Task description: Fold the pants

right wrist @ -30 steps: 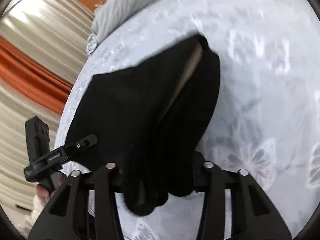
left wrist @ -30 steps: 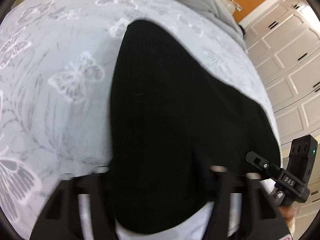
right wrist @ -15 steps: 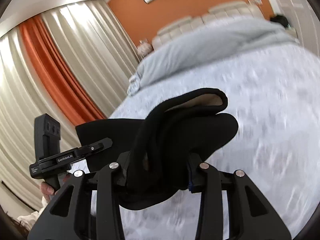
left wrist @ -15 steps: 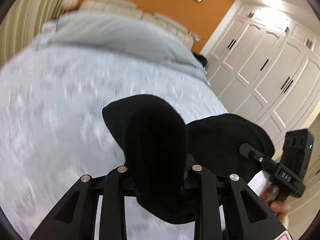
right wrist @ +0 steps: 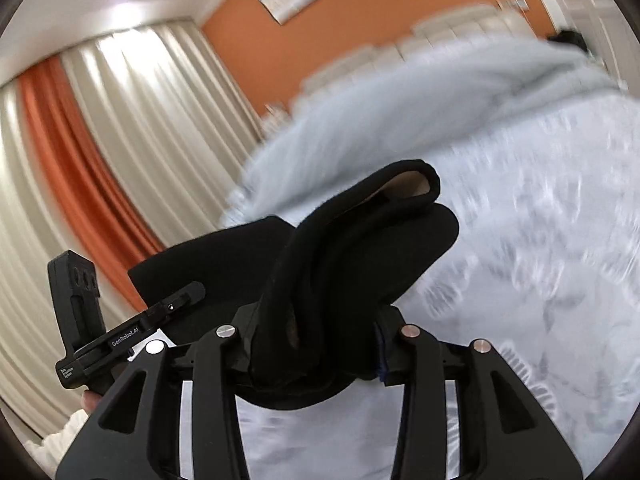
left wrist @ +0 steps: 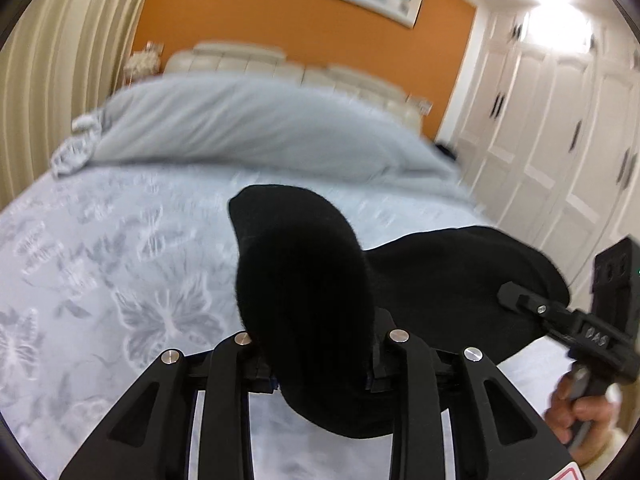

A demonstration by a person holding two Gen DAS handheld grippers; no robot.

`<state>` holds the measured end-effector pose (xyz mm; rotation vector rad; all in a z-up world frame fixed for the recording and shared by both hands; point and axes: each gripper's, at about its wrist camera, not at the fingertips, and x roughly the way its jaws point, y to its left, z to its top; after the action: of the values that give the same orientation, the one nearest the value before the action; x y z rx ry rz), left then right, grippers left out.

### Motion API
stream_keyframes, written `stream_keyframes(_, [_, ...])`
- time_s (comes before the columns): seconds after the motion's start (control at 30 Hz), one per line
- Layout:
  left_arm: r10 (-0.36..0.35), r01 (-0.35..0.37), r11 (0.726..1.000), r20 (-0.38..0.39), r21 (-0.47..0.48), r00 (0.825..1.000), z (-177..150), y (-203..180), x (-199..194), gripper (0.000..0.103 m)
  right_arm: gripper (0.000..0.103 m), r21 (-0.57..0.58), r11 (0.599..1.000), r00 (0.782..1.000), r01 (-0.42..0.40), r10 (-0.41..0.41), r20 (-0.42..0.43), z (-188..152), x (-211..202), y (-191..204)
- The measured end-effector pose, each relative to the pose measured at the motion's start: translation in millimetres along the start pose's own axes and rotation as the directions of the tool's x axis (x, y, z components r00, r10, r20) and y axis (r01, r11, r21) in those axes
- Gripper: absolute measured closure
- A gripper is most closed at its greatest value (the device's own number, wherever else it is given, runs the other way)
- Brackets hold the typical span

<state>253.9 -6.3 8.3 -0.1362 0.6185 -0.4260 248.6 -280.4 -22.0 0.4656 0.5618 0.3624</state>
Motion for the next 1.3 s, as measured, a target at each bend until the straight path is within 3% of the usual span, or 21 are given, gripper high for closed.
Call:
stream_keyframes(0.07, [0.031, -0.032, 0.999, -0.100, -0.009, 0.994, -38.6, 22.1, 54.3, 0.075, 0.060, 0.036, 0.998, 0.994, 0.046, -0.042, -0.103, -24.6, 41.2, -29.9])
stream_keyframes(0.1, [0.041, -0.043, 0.999, -0.120, -0.016, 0.992, -53.1, 28.6, 65.4, 0.065, 0.050, 0.045, 0.997, 0.987, 0.067, -0.060, -0.146, -41.9, 57.5, -46.0])
stream_keyframes(0.13, [0.065, -0.069, 0.997, -0.116, -0.024, 0.991, -70.3, 35.9, 70.0, 0.048, 0.046, 0.063, 0.997, 0.987, 0.042, -0.031, -0.158, -62.9, 61.0, -63.6])
stream_keyframes(0.17, [0.034, -0.049, 0.994, -0.139, -0.102, 0.990, -73.4, 48.9, 67.5, 0.043, 0.038, 0.131, 0.991, 0.982, 0.018, 0.007, -0.187, -62.2, 57.5, -74.0])
stream_keyframes(0.23, [-0.049, 0.002, 0.956, -0.151, -0.294, 0.987, -69.5, 81.8, 53.0, 0.027, 0.034, 0.148, 0.986, 0.976, 0.079, -0.047, -0.211, -56.0, 45.7, -80.8])
stream_keyframes(0.27, [-0.027, -0.025, 0.944, -0.153, -0.328, 0.988, -67.2, 93.2, 45.2, 0.027, 0.032, 0.111, 0.986, 0.977, 0.121, -0.099, -0.191, -51.2, 33.0, -77.4])
stream_keyframes(0.37, [0.048, -0.100, 0.932, -0.154, -0.349, 0.987, -52.8, 108.7, 17.0, 0.030, 0.045, -0.047, 0.973, 0.974, 0.224, -0.225, -0.020, -34.2, -9.7, -35.9])
stream_keyframes(0.47, [0.144, -0.168, 0.947, -0.104, -0.273, 0.984, -33.3, 84.3, -3.2, 0.030, 0.063, -0.136, 0.978, 0.984, 0.158, -0.167, -0.057, -26.3, 3.7, 2.1])
stream_keyframes(0.5, [0.167, -0.187, 0.953, -0.101, -0.238, 0.981, -31.6, 75.3, -0.7, 0.025, 0.065, -0.178, 0.966, 0.975, 0.188, -0.206, -0.087, -30.7, 18.7, 5.7])
stream_keyframes(0.53, [0.210, -0.228, 0.958, -0.115, -0.174, 0.971, -31.7, 61.9, 9.9, 0.016, 0.065, -0.243, 0.922, 0.928, 0.301, -0.342, -0.147, -39.6, 45.1, -0.8])
stream_keyframes(0.57, [0.272, -0.289, 0.953, -0.160, -0.091, 0.949, -37.3, 50.1, 29.3, 0.015, 0.065, -0.263, 0.893, 0.893, 0.366, -0.416, -0.172, -46.9, 55.5, -10.2])
stream_keyframes(0.63, [0.359, -0.358, 0.932, -0.279, 0.056, 0.891, -56.0, 44.5, 72.8, 0.013, 0.055, -0.162, 0.909, 0.894, 0.383, -0.409, -0.182, -49.1, 47.8, -30.3])
stream_keyframes(0.67, [0.375, -0.374, 0.926, -0.277, 0.059, 0.885, -63.1, 45.4, 77.7, 0.011, 0.055, -0.112, 0.902, 0.885, 0.416, -0.430, -0.178, -46.1, 35.5, -31.8])
stream_keyframes(0.7, [0.379, -0.385, 0.923, -0.241, 0.025, 0.894, -62.9, 46.9, 67.3, 0.011, 0.056, -0.083, 0.888, 0.874, 0.451, -0.459, -0.160, -42.5, 18.7, -27.2])
stream_keyframes(0.73, [0.384, -0.393, 0.919, -0.252, 0.015, 0.888, -60.7, 46.4, 57.1, 0.014, 0.056, -0.080, 0.882, 0.871, 0.465, -0.471, -0.141, -41.9, 3.0, -19.8])
stream_keyframes(0.8, [0.377, -0.388, 0.922, -0.250, 0.006, 0.892, -58.6, 39.7, 33.7, 0.017, 0.056, -0.089, 0.890, 0.885, 0.446, -0.454, -0.106, -45.7, -35.8, 3.6])
stream_keyframes(0.87, [0.385, -0.385, 0.922, -0.184, 0.039, 0.904, -59.4, 20.3, -5.4, 0.015, 0.055, -0.089, 0.893, 0.887, 0.442, -0.449, -0.103, -52.3, -57.1, 18.1])
stream_keyframes(1.0, [0.406, -0.389, 0.910, -0.122, 0.143, 0.906, -76.9, -20.1, -69.4, 0.015, 0.052, -0.106, 0.896, 0.891, 0.432, -0.442, -0.105, -69.5, -90.8, 48.3])
stream_keyframes(1.07, [0.390, -0.373, 0.918, -0.135, 0.133, 0.911, -88.0, -27.6, -88.8, 0.015, 0.049, -0.114, 0.881, 0.877, 0.459, -0.470, -0.101, -85.8, -108.7, 64.0])
stream_keyframes(1.2, [0.353, -0.337, 0.935, -0.197, 0.114, 0.915, -124.0, -37.6, -121.2, 0.015, 0.036, -0.058, 0.891, 0.885, 0.451, -0.455, -0.101, -125.1, -140.8, 71.9])
stream_keyframes(1.3, [0.353, -0.338, 0.935, -0.178, 0.108, 0.919, -145.3, -44.1, -138.3, 0.015, 0.036, -0.031, 0.893, 0.885, 0.450, -0.450, -0.120, -148.8, -151.2, 73.5])
